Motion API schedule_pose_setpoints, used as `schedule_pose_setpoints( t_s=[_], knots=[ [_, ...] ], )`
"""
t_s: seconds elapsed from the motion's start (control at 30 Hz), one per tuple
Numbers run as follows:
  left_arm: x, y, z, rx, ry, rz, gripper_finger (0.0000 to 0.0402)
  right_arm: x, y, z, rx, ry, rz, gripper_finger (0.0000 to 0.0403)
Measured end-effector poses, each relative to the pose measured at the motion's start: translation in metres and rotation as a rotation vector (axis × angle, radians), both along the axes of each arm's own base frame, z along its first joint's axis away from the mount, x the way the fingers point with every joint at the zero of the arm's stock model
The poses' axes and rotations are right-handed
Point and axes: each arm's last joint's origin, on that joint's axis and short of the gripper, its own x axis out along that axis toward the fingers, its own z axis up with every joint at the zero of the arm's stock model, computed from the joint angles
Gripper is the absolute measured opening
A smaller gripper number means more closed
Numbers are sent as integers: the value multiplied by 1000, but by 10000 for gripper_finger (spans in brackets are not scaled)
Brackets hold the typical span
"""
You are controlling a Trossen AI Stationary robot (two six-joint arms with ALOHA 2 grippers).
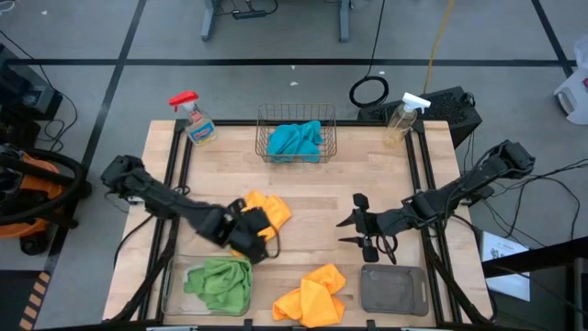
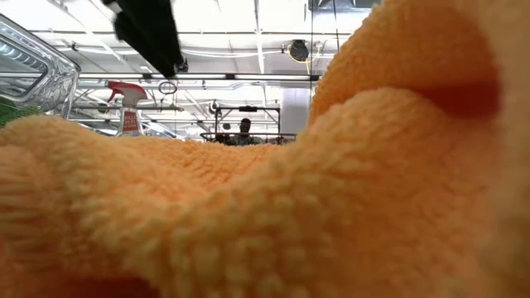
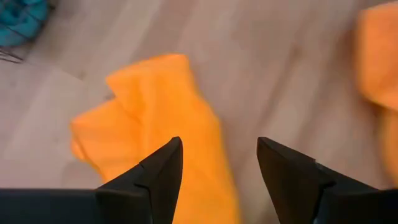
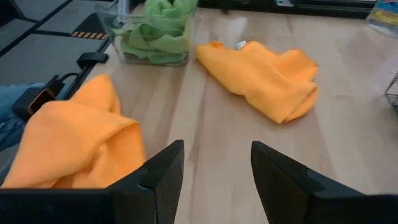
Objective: Sort microfiber towel by color & place in baskets
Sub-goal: Put the top yellow microfiber cloth into the black bin
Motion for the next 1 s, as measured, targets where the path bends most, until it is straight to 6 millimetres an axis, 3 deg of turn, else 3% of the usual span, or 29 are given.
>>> schedule_pose_setpoints(
  t_s=[0.2,0.4,0.77,1.0],
  knots=[
    [26,33,-30,76,114,15,210,-5,5,-4,8,50,11,178],
    [44,54,-58,29,184,44,221,-8,5,-8,-7,92,10,178],
    [57,62,-101,25,312,71,255,-10,4,-11,-10,130,-2,178],
    [62,64,-120,6,352,76,241,-14,1,-16,10,201,-41,178]
  ],
)
